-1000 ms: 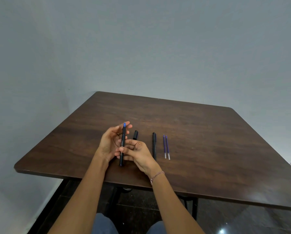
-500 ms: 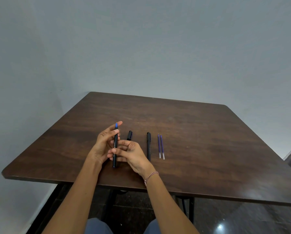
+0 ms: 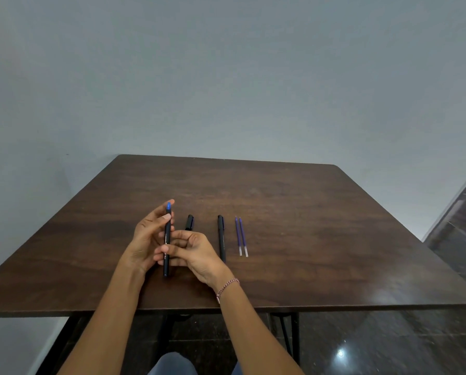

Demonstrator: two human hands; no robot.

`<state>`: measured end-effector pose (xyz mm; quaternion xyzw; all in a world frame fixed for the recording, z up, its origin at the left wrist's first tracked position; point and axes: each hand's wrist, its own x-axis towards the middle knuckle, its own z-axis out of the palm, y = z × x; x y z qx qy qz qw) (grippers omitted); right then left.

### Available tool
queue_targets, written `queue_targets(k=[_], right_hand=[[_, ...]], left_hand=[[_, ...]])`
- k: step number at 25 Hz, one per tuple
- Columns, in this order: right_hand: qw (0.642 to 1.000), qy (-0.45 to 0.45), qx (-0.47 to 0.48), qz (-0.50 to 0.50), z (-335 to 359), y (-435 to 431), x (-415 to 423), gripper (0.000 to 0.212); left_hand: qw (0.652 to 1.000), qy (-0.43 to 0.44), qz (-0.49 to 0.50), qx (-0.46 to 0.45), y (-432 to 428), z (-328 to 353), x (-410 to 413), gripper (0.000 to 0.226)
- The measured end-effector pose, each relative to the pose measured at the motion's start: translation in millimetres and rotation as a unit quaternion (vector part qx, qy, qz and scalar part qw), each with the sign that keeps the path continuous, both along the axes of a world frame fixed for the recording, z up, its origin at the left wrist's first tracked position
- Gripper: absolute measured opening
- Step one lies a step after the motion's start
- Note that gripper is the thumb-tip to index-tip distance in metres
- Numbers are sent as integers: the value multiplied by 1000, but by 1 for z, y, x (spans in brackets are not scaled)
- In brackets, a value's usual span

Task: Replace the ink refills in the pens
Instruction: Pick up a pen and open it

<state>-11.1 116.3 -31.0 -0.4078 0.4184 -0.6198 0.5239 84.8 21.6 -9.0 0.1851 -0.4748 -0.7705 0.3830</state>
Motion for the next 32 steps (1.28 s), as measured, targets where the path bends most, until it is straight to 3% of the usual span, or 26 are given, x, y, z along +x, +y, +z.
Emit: queue_targets(k=[21, 26, 32], right_hand=[[1000, -23, -9, 4, 3, 1, 0, 36], [1000, -19, -15, 2, 3, 2, 0, 42], [1000, -17, -11, -4, 4, 1, 1, 39]], left_hand=[[1000, 2, 14, 10, -2, 0, 1, 27], [992, 77, -78, 56, -4, -2, 2, 41], [996, 88, 9, 23, -7, -4, 3, 37]])
